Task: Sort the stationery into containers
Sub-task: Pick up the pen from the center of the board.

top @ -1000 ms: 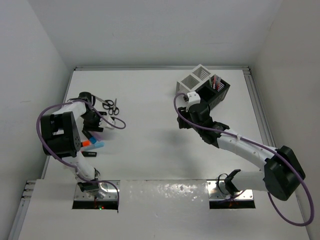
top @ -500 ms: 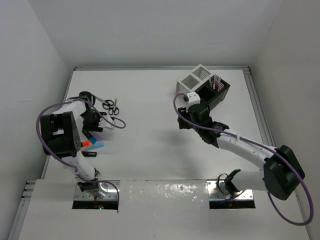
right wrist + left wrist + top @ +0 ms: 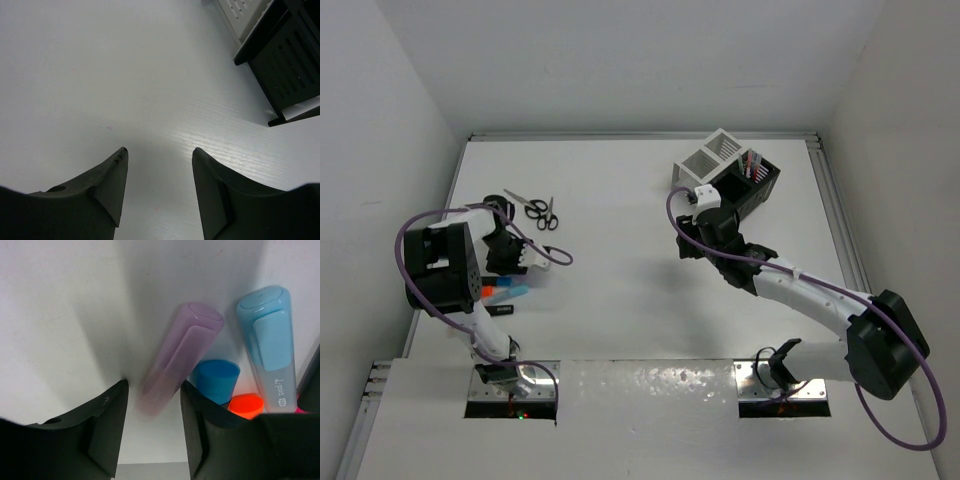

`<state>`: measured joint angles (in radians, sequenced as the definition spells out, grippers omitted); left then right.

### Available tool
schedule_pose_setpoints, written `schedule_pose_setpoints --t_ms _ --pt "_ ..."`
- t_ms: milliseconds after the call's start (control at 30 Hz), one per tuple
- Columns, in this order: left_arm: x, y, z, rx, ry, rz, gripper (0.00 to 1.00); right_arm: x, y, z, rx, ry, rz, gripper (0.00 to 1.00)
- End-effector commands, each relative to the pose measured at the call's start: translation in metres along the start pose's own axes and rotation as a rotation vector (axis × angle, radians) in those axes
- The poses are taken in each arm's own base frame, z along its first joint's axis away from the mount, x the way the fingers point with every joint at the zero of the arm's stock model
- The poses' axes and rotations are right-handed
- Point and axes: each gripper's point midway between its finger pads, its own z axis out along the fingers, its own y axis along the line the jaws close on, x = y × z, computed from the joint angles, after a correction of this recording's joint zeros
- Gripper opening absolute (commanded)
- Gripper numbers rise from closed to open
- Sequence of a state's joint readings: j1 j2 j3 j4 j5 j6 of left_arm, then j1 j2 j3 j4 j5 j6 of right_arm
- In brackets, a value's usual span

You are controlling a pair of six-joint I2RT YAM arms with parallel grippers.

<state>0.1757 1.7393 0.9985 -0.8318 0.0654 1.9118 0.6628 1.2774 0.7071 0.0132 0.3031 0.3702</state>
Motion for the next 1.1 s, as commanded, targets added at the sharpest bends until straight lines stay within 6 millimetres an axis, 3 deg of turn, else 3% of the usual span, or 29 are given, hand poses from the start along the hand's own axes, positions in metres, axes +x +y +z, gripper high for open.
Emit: schedule_pose_setpoints --t_ms 0,100,333,467,633,667,767,867,933,967,1067 --pt "-0.010 -0.002 0.019 0.008 -0.031 -0.030 0.41 -0.018 0.000 -0.003 0.008 -0.049 0.011 0.54" --pt "-0.019 0.004 0.022 -0.012 -0.064 -0.058 0.33 -0.018 0.000 -0.004 0.009 -0.045 0.009 0.54" --pt "-0.045 0.025 0.014 -0.071 -0.162 -0.108 0.00 -0.025 -0.003 -0.005 0.028 -0.056 -0.002 0.54" --pt "-0.064 0.057 -0.014 -0.163 -0.292 -0.228 0.00 -0.034 -0.004 -0.011 0.028 -0.085 0.031 0.56" --pt "-0.117 0.074 -0.063 -0.211 -0.556 -0.295 0.00 -0.057 0.003 -0.017 -0.028 -0.138 0.128 0.56" --pt "-0.134 0.077 -0.082 -0.230 -0.623 -0.298 0.00 -0.061 0.005 -0.017 -0.040 -0.147 0.148 0.57" --pt "-0.157 0.082 -0.116 -0.283 -0.726 -0.338 0.00 -0.082 0.017 -0.019 -0.112 -0.183 0.253 0.57" --pt "-0.187 0.087 -0.140 -0.290 -0.791 -0.406 0.00 -0.110 0.042 -0.021 -0.242 -0.240 0.344 0.57" --pt "-0.197 0.090 -0.152 -0.280 -0.817 -0.527 0.00 -0.131 0.064 -0.019 -0.338 -0.269 0.395 0.57" --pt "-0.202 0.099 -0.158 -0.324 -0.802 -0.547 0.00 -0.153 0.072 -0.023 -0.379 -0.316 0.412 0.57" --pt "-0.207 0.113 -0.171 -0.381 -0.783 -0.698 0.00 -0.162 0.100 -0.011 -0.449 -0.303 0.443 0.59"
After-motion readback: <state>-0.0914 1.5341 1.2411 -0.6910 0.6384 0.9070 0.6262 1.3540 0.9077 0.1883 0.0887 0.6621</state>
